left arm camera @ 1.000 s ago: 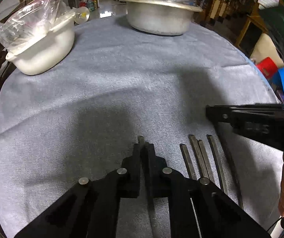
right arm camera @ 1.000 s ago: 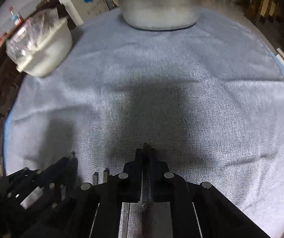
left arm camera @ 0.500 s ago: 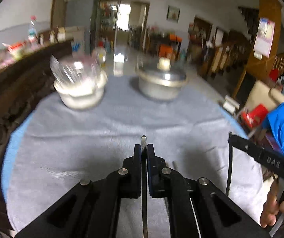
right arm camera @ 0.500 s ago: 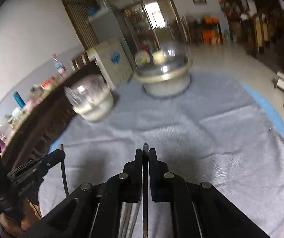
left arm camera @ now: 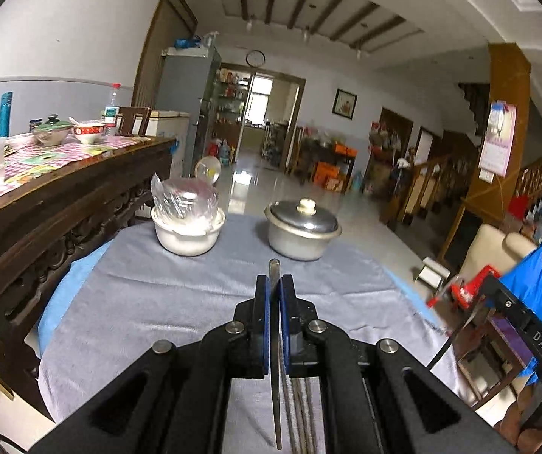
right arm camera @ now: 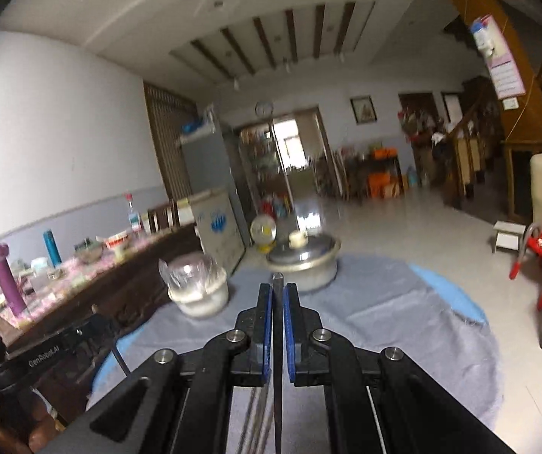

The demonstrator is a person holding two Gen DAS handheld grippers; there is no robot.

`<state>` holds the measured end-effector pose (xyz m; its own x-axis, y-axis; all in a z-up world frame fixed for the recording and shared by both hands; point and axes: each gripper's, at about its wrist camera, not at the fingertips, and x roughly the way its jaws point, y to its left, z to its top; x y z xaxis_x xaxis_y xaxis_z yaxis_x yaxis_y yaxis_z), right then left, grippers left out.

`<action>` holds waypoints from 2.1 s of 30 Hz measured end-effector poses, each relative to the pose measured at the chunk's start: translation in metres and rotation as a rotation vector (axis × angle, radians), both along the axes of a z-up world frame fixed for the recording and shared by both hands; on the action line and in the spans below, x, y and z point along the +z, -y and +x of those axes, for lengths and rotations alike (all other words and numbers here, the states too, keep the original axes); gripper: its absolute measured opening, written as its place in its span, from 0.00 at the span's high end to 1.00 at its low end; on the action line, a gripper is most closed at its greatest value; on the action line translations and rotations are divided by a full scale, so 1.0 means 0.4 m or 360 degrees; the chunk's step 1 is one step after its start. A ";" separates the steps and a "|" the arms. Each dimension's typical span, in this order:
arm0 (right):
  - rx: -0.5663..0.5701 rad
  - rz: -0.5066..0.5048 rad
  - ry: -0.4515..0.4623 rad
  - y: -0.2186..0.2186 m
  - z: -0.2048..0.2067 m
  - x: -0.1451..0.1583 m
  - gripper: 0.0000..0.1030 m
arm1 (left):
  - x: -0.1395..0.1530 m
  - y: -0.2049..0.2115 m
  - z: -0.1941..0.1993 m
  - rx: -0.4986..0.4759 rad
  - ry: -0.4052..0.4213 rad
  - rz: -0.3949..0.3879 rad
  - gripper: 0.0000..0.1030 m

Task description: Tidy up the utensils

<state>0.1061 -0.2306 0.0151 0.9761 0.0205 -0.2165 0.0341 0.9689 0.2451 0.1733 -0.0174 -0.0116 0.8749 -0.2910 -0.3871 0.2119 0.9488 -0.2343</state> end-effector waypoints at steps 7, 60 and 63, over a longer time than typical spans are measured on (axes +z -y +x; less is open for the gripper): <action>0.0026 -0.0014 0.0199 -0.023 -0.108 0.088 0.93 | 0.103 -0.028 -0.093 0.0000 0.0173 -0.0074 0.95; 0.0314 -0.0062 -0.0133 -0.118 -0.217 -0.010 0.93 | 0.045 0.012 -0.250 -0.0182 -0.0145 0.0014 0.95; 0.0312 -0.0047 -0.0158 -0.113 -0.212 -0.018 0.93 | 0.040 0.012 -0.244 -0.0175 -0.0159 0.0024 0.95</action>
<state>0.0211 -0.1855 0.0078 0.9278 0.2001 -0.3149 -0.1333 0.9661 0.2213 0.0756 -0.0221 0.0042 0.7951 -0.3763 -0.4757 0.2909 0.9248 -0.2454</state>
